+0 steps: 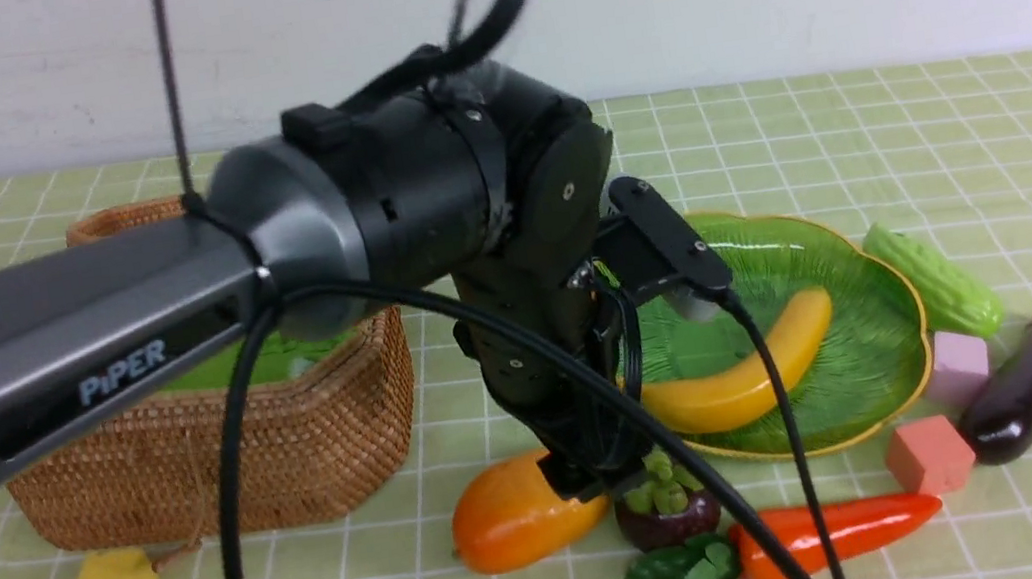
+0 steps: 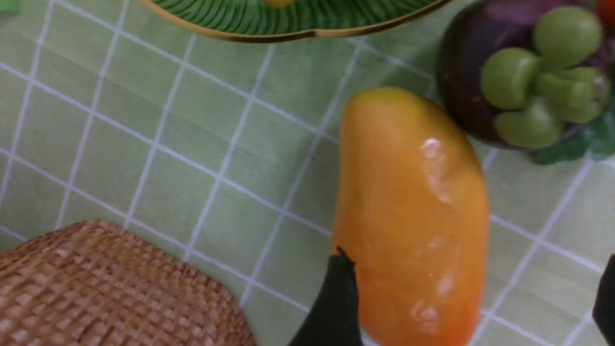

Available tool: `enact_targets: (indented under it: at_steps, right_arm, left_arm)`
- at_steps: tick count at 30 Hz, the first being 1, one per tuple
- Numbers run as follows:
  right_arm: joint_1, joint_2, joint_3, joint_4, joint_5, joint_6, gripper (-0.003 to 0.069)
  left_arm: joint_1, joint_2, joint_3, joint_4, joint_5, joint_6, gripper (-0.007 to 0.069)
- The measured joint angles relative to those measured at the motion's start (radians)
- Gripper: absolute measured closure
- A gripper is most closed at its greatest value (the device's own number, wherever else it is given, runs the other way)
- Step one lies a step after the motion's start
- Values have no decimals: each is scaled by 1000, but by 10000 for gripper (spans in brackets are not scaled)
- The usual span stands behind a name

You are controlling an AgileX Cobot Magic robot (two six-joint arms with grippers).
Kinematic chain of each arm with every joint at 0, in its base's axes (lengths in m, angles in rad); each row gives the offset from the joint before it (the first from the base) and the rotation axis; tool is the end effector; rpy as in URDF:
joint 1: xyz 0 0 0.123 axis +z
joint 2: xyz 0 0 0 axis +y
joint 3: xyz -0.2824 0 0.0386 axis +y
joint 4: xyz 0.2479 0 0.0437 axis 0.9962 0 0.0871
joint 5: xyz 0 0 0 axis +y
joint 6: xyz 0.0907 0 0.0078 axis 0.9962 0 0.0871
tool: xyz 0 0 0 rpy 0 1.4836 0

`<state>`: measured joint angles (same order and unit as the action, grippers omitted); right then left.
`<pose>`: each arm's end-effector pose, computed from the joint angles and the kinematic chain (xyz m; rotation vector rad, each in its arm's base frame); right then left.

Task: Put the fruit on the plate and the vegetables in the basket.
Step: Grab the mango with your left arm and place it on the right plate

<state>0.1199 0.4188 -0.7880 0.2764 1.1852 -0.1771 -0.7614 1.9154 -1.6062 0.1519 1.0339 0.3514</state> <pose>0.0365 0.0276 0.3455 -0.3492 2.2509 0.3176 0.3046 -0.2739 0.2562 1.5477 2.3371 0.1058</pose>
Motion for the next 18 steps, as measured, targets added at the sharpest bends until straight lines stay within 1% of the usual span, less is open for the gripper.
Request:
enact_targets:
  at_steps: [6, 13, 16, 18]
  right_arm:
    - [0, 0, 0, -2, 9, 0, 571]
    - [0, 0, 0, -2, 9, 0, 571]
    - [0, 0, 0, -2, 10, 0, 571]
    - [0, 0, 0, -2, 10, 0, 571]
  left_arm:
    - [0, 81, 0, 51, -13, 9, -38]
    - [0, 151, 0, 134, -98, 9, -30]
    - [0, 182, 0, 154, -106, 2, -19]
    - [0, 199, 0, 157, -80, 0, 16]
